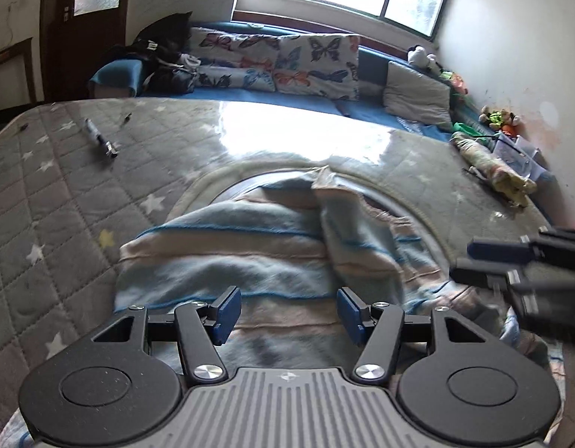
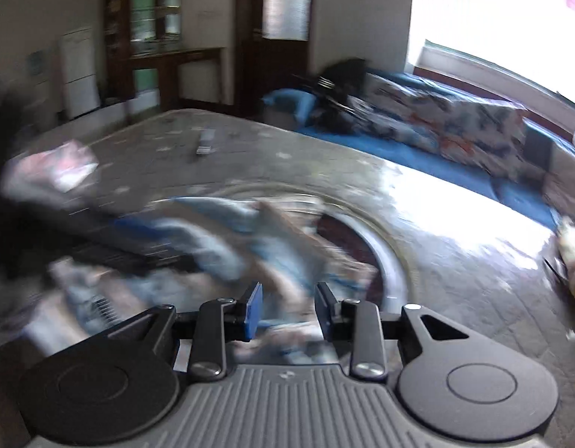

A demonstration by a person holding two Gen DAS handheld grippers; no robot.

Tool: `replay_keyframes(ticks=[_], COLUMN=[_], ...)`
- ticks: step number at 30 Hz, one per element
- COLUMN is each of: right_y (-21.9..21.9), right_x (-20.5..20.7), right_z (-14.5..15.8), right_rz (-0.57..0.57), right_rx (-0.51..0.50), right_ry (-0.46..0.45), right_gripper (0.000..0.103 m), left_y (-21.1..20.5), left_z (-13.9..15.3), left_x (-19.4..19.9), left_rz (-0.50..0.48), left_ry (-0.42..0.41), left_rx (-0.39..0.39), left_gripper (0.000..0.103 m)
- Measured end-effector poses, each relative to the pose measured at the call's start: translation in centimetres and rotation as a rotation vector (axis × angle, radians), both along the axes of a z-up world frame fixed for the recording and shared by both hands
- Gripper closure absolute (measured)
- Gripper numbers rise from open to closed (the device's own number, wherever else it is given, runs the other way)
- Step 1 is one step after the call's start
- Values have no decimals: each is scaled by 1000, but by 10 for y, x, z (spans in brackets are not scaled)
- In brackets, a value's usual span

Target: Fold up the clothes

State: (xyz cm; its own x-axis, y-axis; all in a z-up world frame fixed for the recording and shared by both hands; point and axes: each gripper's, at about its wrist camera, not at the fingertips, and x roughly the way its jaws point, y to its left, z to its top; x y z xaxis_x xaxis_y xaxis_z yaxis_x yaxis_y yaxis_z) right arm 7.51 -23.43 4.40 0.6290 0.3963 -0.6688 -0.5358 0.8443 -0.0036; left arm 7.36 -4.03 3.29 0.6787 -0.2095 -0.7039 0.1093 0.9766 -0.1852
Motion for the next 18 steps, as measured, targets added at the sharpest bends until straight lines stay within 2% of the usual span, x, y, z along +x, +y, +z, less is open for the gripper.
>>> replay_keyframes(ticks=[4,6,8,12,13,14,15,17,18], right_y=[-12,-17,-25,-38,-41,-40,-39,-36,-34], right_x=[39,51,58,70,73,73,73,72,71], right_z=[-18,-26,-35,-50,-53,-54,-54,-53,-51], right_rz=[-85,-110,-132,-161,-164,-156,-146,-133,-130], right_rx=[51,76,109,181,202,202,200,184,169], right_ry=[107,139,175,242,257,258,257,241,225], right_gripper=[70,64,63,65,65,67,79,96,97], left_y=[4,5,5,5,5,5,6,6,6], left_z=[-1,-1,1,2,2,2,2,3,3], left_x=[0,1,3,7,8,8,9,10,10], left_rz=[5,5,3,4,3,1,0,-1,-2], left_ry=[-2,-8,-17,-35,-39,-43,-46,-51,-54], left_rx=[14,20,26,42,44,45,46,48,49], left_gripper=[37,33,30,17,16,13,8,3,2])
